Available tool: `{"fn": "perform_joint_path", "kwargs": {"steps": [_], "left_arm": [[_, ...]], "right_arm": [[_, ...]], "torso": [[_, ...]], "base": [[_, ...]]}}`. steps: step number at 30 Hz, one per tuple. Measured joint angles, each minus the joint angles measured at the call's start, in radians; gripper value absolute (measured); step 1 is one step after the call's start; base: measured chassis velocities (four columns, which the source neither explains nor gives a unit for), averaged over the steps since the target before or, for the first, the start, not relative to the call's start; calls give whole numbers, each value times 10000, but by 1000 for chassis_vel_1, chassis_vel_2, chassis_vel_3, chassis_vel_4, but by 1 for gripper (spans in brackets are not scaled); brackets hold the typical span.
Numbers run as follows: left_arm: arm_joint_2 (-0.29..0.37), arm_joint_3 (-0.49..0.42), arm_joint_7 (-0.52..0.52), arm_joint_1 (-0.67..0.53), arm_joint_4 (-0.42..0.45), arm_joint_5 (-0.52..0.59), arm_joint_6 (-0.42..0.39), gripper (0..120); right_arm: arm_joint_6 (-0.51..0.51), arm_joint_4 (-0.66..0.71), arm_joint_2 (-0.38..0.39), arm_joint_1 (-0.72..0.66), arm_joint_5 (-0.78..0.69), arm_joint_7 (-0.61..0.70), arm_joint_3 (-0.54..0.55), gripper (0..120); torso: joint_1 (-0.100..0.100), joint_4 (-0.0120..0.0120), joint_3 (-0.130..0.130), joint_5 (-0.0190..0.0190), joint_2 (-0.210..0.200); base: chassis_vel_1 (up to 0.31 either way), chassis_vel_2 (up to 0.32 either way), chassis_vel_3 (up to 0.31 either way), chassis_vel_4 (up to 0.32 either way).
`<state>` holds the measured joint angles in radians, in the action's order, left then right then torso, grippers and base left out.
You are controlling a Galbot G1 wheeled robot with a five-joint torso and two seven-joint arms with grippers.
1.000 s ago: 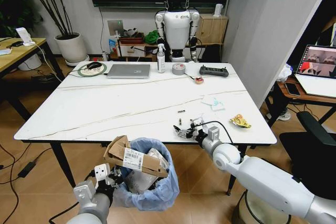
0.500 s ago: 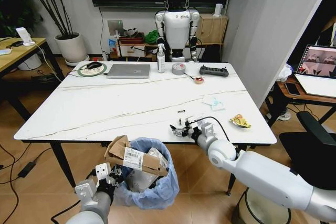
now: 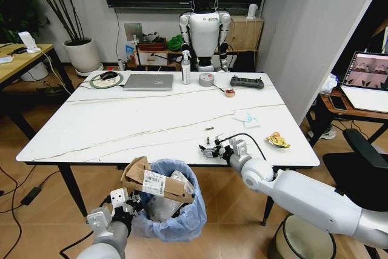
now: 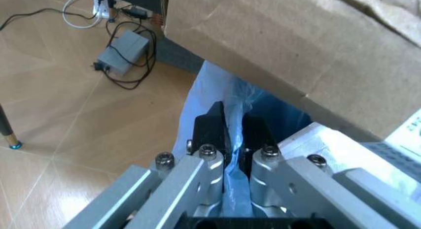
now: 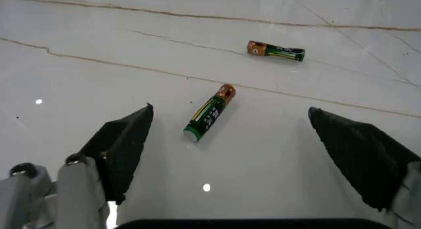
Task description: Pick up the trash bin and place the trash from the table into it.
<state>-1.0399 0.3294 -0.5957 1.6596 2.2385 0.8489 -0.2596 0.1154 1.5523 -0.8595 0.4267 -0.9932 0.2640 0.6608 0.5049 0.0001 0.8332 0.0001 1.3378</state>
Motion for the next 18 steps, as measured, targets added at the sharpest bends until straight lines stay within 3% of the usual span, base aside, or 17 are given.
{"fn": "perform_joint_path", "kwargs": {"steps": [2,7,11,13,18], "left_arm": [[-6,-8,1,-4,-3,0,0,0],[-12,-11,6,15,-6,-4,0,0],[-12,-10,6,26,-6,-8,3,0],[-7,-8,8,25,-5,-11,6,0],[-3,-29,12,-6,-16,-11,8,0]], "right_arm": [[3,6,6,2,-2,0,-3,80],[3,107,13,52,-2,6,0,58],[2,153,11,74,-2,22,12,50],[2,201,21,93,-2,42,36,36],[-2,233,34,107,-2,73,42,20]], "torso": [[0,0,0,-1,0],[0,0,0,0,0],[0,0,0,0,0],[0,0,0,0,0],[0,0,0,0,0]], "base": [[0,0,0,0],[0,0,0,0],[0,0,0,0],[0,0,0,0],[0,0,0,0]]}}
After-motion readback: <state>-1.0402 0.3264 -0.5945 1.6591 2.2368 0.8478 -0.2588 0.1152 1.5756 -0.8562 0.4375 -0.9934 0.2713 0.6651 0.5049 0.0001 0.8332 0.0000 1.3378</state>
